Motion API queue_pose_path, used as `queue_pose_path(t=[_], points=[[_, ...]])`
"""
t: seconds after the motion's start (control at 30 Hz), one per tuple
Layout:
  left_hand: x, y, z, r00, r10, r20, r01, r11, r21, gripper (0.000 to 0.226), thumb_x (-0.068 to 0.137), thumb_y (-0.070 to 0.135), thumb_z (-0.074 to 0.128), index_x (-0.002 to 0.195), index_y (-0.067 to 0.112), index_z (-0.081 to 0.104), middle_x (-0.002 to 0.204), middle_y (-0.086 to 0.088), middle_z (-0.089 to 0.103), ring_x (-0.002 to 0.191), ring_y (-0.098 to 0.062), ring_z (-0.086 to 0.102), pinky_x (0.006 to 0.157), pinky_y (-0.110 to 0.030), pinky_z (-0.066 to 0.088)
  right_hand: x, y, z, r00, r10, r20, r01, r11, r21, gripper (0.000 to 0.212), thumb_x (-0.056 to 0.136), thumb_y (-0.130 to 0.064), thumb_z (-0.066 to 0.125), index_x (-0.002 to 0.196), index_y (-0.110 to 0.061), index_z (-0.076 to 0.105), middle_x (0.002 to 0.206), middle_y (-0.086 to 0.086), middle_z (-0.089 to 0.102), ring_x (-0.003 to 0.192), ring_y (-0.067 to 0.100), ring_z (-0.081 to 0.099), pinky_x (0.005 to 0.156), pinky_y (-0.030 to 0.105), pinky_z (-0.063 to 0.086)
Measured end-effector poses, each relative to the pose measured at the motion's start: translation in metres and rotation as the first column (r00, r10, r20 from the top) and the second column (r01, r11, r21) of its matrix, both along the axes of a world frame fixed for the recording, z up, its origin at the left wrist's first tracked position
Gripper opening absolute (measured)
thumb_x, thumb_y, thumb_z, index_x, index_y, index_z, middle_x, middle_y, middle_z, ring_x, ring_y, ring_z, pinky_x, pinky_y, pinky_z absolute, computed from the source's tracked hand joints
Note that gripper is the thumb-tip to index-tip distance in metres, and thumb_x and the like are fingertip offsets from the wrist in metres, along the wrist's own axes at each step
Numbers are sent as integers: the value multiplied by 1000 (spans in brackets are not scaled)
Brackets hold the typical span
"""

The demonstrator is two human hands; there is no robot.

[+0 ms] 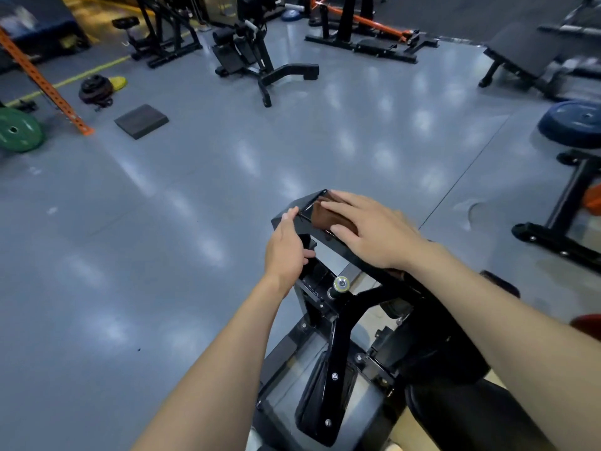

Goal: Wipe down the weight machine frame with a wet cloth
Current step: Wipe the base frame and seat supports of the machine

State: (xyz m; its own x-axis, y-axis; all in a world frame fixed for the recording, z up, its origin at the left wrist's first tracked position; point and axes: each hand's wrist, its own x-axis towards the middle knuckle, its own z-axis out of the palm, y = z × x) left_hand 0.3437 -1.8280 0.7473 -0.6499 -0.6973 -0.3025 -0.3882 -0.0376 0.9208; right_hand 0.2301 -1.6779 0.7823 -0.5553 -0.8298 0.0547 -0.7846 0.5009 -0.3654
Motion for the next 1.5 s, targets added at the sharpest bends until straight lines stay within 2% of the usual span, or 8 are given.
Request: queue_pose_path(t=[0.43,0.57,0.7,0.93,1.07,1.17,1.23,1.5], points=[[7,5,16,999,-41,6,41,999,-22,39,108,48,17,106,57,55,106,-9,72,68,-19,68,90,-44,55,10,-48,-8,999,-37,-24,36,998,-55,47,108,-42,38,156,-39,39,166,-18,28,152,11,27,119,38,32],[6,5,10,999,-17,-27,18,999,27,47,106,50,18,143,52,48,116,15,63,81,-24,74,83,-40,58,27,6,-9,992,-118,-32,117,992,-46,49,107,-45,40,156,-41,37,166,-21,25,152,7,24,118,38,34],[9,2,12,999,-41,-24,42,999,30,49,105,54,17,143,54,47,120,-5,68,75,-19,71,74,-32,56,19,-18,-6,988,-149,-41,146,988,-54,50,103,-48,44,152,-41,39,162,-21,29,145,16,34,112,44,41],[14,6,28,998,-49,-49,52,997,60,45,108,51,24,147,48,45,110,27,50,94,-25,73,82,-36,56,-19,-80,4,938,-272,213,314,929,-196,36,107,-34,42,140,-33,55,145,-7,58,128,25,55,100,39,46],[21,4,30,981,100,-166,-94,995,40,34,109,38,37,120,32,69,90,13,67,69,-10,67,72,-31,55,-24,-70,23,650,-157,744,618,678,-398,26,106,-25,49,123,-22,68,111,6,73,96,25,66,81,30,48],[18,0,44,943,219,-252,-206,976,77,24,106,28,52,95,23,72,91,7,72,73,-10,62,70,-29,56,-17,-47,47,-43,232,972,709,693,-134,28,108,-25,48,114,-7,69,113,18,73,96,29,70,84,38,61],[14,-1,64,949,165,-270,-120,977,177,25,105,34,56,92,19,71,82,7,71,64,-3,62,58,-19,53,-4,-30,54,-279,293,914,625,779,-58,36,106,-25,49,115,3,71,128,23,69,117,36,67,96,49,56],[6,4,89,961,38,-274,34,967,252,30,101,22,64,115,-4,70,89,-10,70,63,-13,67,55,-21,54,10,9,62,-373,239,897,455,889,-48,53,101,-31,53,139,3,58,143,22,59,134,39,57,113,62,40]])
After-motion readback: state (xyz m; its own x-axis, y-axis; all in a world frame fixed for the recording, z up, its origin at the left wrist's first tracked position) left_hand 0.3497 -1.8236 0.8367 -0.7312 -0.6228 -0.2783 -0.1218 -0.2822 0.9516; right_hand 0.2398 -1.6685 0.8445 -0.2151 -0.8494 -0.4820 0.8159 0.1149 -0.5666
